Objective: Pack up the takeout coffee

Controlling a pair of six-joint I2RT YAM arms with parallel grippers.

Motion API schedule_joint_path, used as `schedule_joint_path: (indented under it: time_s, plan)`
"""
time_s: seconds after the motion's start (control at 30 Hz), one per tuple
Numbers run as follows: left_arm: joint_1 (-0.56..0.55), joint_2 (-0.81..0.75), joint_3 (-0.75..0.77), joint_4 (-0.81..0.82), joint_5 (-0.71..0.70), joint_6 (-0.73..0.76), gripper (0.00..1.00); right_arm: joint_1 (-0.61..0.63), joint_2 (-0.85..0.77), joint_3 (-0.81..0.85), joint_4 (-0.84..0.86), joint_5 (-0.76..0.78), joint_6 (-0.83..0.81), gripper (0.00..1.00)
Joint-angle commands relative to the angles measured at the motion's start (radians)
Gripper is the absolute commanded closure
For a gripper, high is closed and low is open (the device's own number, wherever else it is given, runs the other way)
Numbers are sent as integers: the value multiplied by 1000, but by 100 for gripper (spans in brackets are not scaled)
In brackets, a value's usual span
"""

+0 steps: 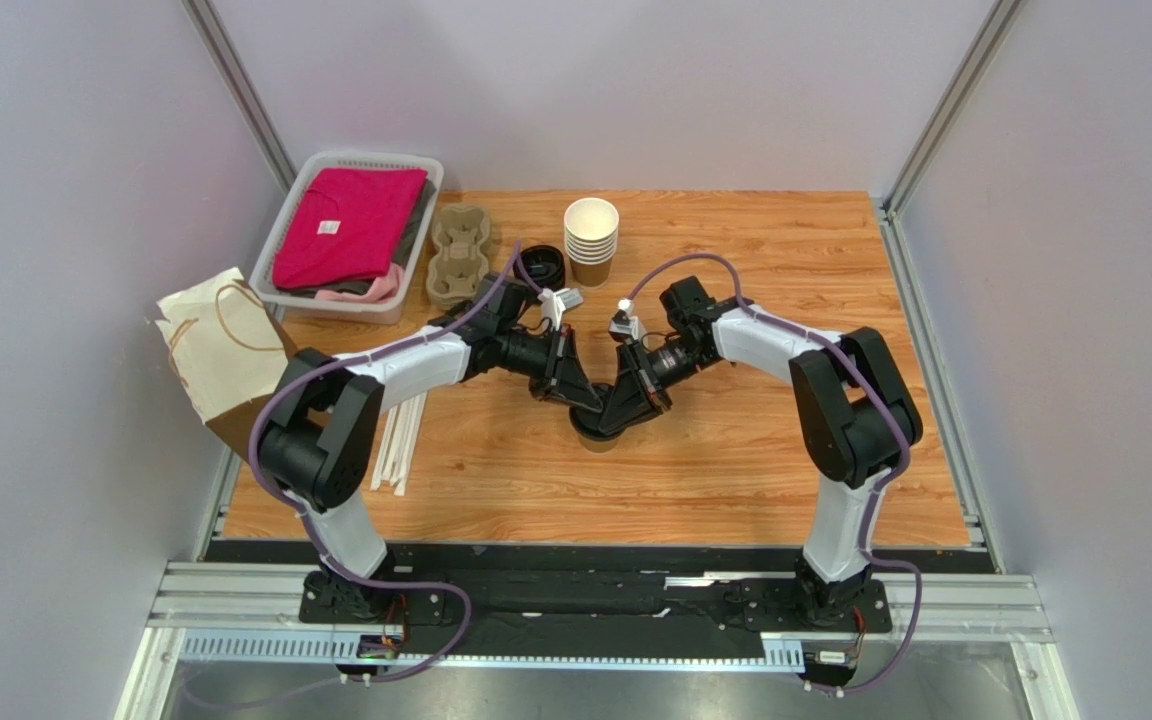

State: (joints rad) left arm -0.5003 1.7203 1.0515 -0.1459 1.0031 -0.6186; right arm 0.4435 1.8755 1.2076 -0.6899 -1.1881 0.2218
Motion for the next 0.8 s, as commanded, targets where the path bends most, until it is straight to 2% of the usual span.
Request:
schedule_joint_path:
  time_s: [0.0, 0.2, 0.77]
  plan:
    - [20, 19, -21, -38, -30, 31, 100, -14, 36, -8, 29, 33, 8, 81]
    - [35, 55, -53, -67, -63, 68, 100, -37, 62, -14, 38, 56, 24, 81]
    - [62, 212, -51, -50, -50, 46, 100, -55, 123, -5, 44, 85, 42, 81]
